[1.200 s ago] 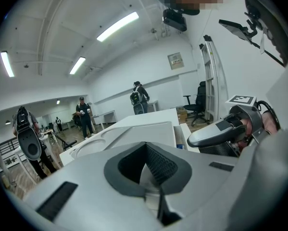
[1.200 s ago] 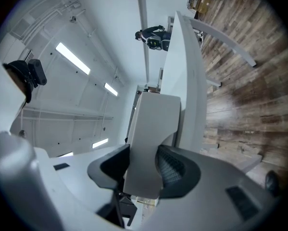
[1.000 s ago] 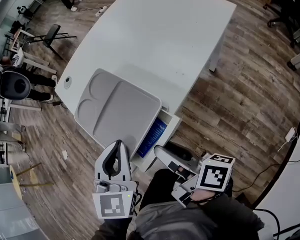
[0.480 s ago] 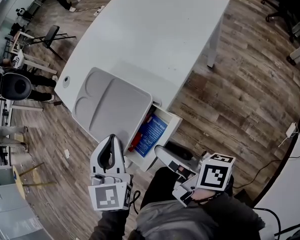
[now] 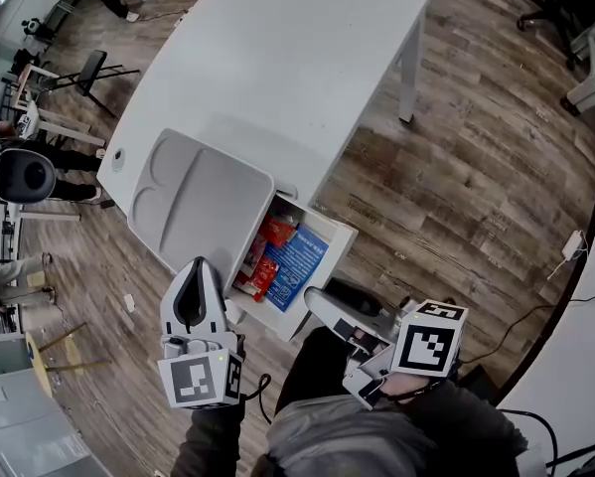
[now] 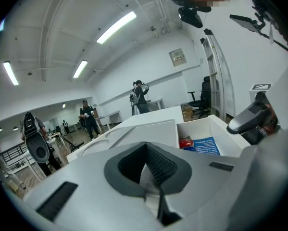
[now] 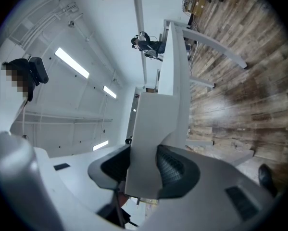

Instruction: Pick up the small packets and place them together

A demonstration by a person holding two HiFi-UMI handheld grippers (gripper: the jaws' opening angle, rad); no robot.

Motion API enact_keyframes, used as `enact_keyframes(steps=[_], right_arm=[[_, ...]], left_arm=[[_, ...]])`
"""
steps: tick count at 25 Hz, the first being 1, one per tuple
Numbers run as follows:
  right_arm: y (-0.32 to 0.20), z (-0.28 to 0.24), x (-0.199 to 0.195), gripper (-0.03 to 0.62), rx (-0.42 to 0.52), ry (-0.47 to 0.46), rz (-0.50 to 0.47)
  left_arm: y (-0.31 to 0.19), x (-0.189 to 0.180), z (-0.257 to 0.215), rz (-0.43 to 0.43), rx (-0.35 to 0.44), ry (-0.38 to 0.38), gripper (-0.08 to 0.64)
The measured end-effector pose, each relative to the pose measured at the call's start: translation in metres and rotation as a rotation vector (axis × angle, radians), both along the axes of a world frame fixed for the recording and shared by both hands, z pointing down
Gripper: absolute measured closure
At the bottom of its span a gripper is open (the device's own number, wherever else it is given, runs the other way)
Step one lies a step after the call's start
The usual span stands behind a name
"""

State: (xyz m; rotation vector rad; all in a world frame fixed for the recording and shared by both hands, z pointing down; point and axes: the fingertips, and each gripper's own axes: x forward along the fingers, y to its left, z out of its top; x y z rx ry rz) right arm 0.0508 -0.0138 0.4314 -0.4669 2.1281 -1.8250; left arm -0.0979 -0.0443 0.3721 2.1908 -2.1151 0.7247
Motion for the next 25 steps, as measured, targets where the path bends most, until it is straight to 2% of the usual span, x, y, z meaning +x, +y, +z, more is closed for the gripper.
enact_keyframes(steps=[10, 25], right_arm=[[0.016, 0.003, 0.02, 0.413, -0.01, -0.007, 0.0], [0.033, 0.007, 0.053, 0.413, -0.007, -0.014, -0.002]], left_arm=[[0.001, -0.001, 0.004, -0.036, -0.006, 0.003, 0.56], [0.004, -0.002, 0.006, -0.082, 0.029, -0.011, 0.56]])
